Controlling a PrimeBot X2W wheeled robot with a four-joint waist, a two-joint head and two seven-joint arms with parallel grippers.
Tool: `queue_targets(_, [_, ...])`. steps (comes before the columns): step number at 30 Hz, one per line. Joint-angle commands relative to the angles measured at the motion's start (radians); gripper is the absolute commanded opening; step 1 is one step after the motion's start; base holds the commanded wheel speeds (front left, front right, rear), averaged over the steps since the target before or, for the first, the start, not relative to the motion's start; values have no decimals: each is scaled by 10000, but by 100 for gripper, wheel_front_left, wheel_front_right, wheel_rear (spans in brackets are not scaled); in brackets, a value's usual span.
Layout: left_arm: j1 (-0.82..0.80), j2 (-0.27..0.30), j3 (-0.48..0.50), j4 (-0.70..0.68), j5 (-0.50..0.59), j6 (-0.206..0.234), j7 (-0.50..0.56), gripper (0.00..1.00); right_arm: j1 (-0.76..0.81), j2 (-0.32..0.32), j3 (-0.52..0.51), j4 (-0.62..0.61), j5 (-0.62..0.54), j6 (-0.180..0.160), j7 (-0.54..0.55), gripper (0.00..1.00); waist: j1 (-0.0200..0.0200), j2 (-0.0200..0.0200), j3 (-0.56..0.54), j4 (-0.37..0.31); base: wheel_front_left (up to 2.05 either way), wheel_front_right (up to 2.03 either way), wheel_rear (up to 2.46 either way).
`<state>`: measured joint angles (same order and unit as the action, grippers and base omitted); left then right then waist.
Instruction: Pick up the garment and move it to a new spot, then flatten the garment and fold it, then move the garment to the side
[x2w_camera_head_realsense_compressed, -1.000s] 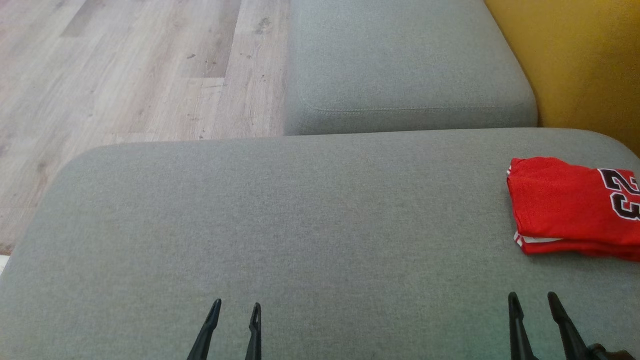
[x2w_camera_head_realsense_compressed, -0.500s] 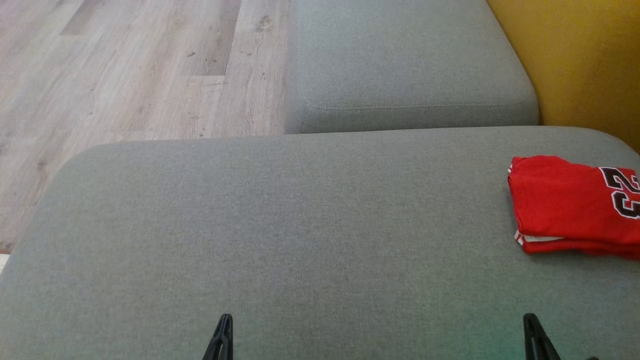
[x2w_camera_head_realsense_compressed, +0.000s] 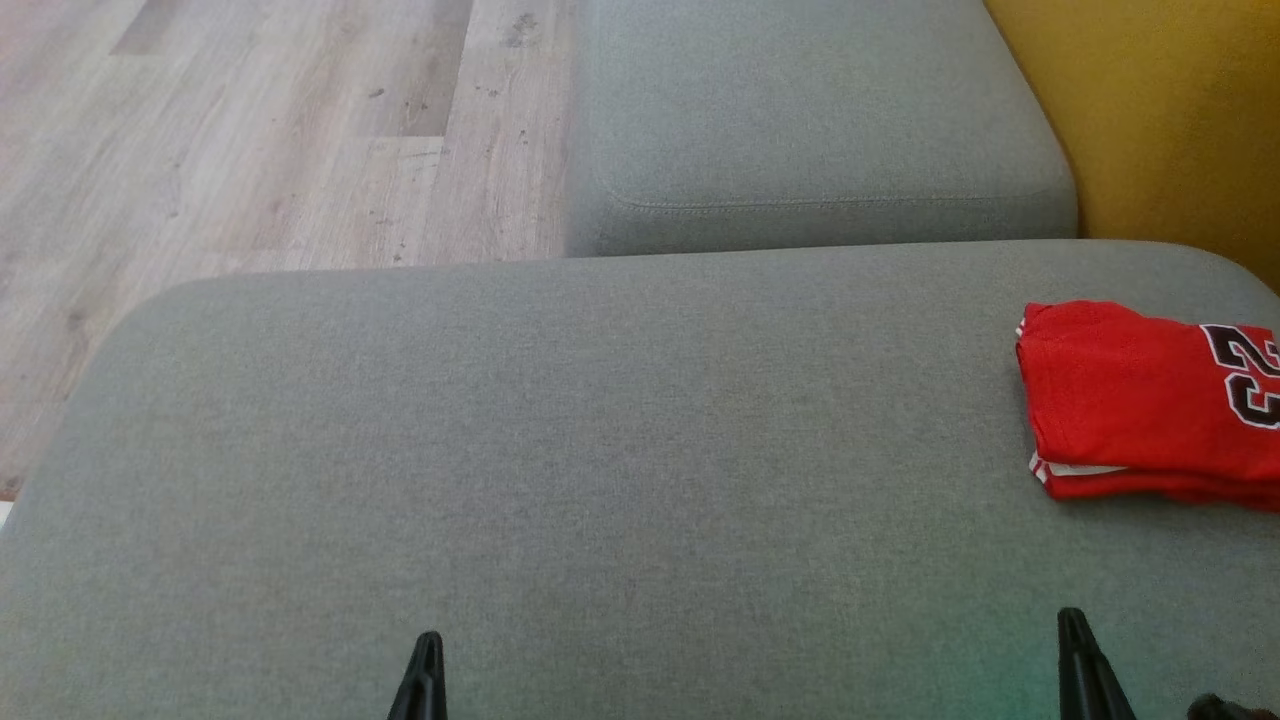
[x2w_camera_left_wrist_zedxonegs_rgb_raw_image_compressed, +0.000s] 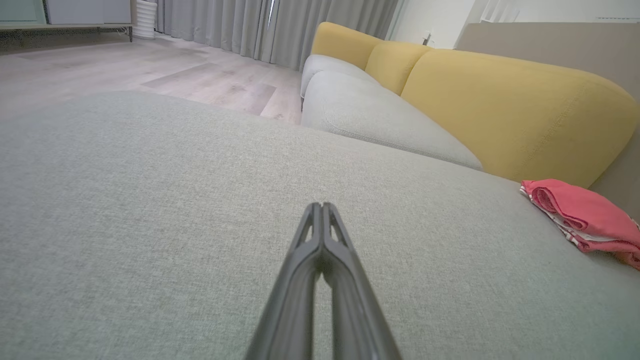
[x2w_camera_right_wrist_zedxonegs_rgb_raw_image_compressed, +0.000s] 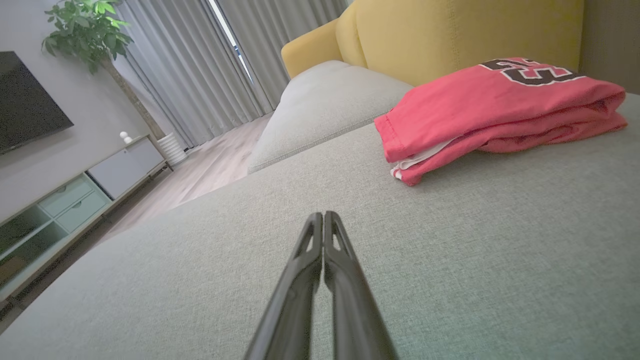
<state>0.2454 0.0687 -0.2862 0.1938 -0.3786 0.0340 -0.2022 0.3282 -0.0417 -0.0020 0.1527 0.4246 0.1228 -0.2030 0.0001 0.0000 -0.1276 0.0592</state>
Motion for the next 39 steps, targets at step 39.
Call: queue_targets(39, [-1619, 155, 1334, 14, -4872, -643, 942, 0, -1875, -260, -218, 158, 4648, 39, 1014, 0, -1, 0, 485, -220, 0, 0, 0])
